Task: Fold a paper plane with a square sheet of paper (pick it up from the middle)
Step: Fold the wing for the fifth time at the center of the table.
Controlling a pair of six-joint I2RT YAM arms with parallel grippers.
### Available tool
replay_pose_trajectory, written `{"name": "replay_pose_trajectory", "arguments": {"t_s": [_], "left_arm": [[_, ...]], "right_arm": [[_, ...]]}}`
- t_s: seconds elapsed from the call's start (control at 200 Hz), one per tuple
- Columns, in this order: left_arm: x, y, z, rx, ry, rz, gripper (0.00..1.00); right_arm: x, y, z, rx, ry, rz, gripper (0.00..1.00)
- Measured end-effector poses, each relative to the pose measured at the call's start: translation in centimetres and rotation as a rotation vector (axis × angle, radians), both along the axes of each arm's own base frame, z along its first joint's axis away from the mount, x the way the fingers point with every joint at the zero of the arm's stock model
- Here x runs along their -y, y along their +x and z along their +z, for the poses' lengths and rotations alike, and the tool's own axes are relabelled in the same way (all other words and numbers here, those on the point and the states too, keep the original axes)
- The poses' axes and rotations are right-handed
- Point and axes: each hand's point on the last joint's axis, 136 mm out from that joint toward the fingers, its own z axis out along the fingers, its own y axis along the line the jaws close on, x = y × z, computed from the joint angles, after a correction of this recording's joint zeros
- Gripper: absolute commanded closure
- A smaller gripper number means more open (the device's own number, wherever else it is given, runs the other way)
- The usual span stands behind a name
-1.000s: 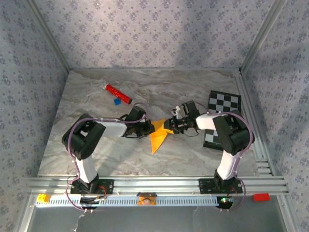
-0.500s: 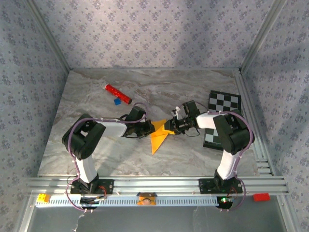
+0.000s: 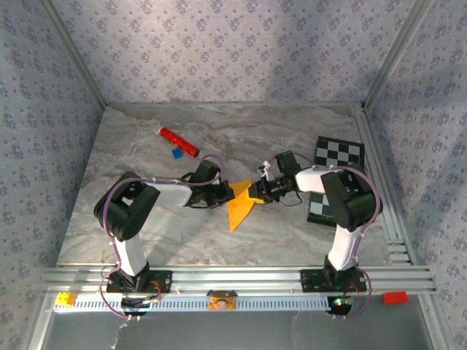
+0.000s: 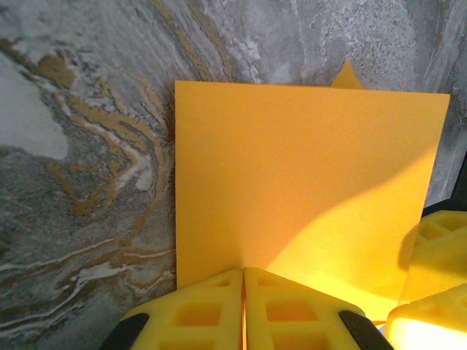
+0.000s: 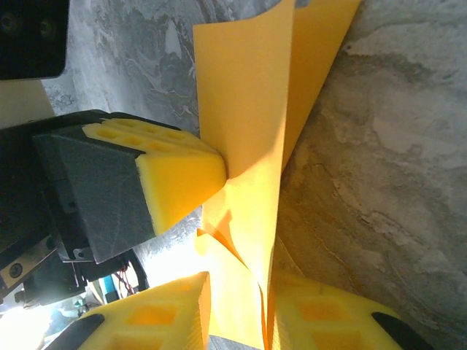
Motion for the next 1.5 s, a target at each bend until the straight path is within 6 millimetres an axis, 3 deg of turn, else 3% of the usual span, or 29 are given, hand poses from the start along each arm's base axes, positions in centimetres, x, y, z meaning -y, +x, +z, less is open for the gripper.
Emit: {"name": "replay_pose_trajectory", "arguments": {"t_s": [0.96,1.164,1.289,1.499], "left_arm": [[0.0,0.0,0.1,0.001,0.0,0.0,0.91],[0.0,0.0,0.1,0.001,-0.001,0.0,0.9],[0.1,0.1,0.2,0.004,-0.006,-0.002,0.83],[0.1,0.6,2.4,0.077,-0.01,-0.006,0.54]], "right_arm": [[0.3,0.4,-0.5,0.011,-0.04,-0.001,0.77],[0.3,0.4,-0.8,0.004,-0.041,0.0,0.86],[0.3,0.4,-0.8,0.001,-0.04,-0.003,0.92],[0.1,0.9,-0.4,-0.014,-0.029,-0.047,1.0]]}}
